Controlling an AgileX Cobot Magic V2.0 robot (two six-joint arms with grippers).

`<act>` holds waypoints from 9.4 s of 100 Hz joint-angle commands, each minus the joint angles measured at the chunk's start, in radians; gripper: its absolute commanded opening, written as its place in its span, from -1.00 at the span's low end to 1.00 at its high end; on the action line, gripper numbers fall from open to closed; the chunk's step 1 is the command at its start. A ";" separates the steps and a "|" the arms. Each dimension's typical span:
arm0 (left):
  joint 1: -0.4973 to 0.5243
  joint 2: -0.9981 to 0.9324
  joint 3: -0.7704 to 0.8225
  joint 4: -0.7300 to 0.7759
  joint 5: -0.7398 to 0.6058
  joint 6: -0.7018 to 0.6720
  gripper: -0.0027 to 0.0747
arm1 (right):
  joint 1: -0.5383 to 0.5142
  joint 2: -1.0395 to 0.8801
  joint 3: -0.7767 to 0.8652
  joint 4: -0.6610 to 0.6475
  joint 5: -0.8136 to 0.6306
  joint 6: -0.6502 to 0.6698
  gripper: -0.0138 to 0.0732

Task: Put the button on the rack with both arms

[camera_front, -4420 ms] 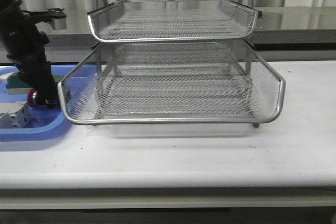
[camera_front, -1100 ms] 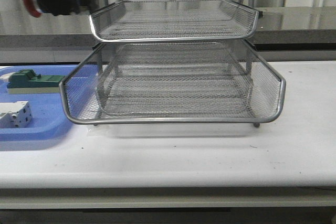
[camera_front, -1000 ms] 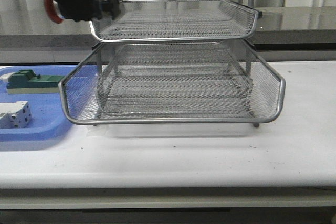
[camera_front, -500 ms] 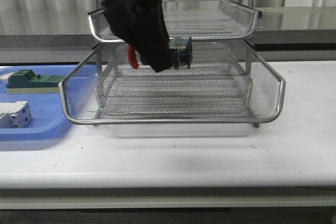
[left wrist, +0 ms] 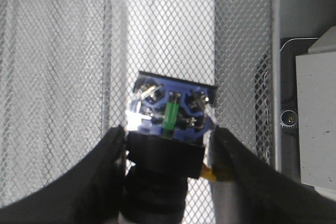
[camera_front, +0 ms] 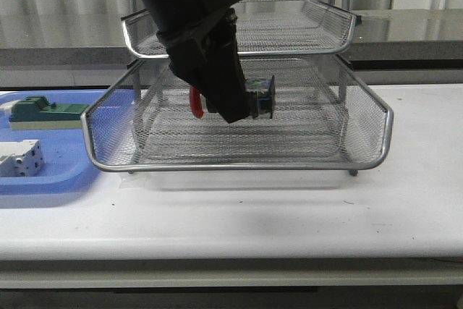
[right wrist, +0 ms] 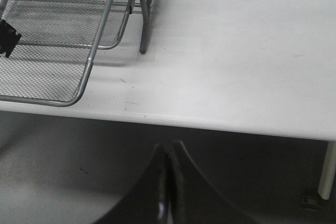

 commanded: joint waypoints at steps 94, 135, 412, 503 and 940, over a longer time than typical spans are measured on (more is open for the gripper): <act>-0.002 -0.056 -0.187 -0.063 0.187 -0.117 0.29 | 0.005 0.002 -0.035 -0.003 -0.060 0.000 -0.84; 0.132 -0.125 -0.259 0.049 0.260 -0.324 0.23 | 0.005 0.002 -0.035 -0.003 -0.060 0.000 -0.84; 0.677 -1.621 1.274 -0.423 -0.874 -0.365 -0.88 | 0.005 0.002 -0.035 -0.003 -0.060 0.000 -0.84; 0.677 -1.621 1.278 -0.423 -0.871 -0.365 -0.98 | 0.005 0.063 -0.035 0.202 -0.082 0.000 -0.84; 0.677 -1.621 1.278 -0.423 -0.871 -0.365 -0.98 | 0.036 -0.020 0.152 0.069 -0.532 -0.117 -0.82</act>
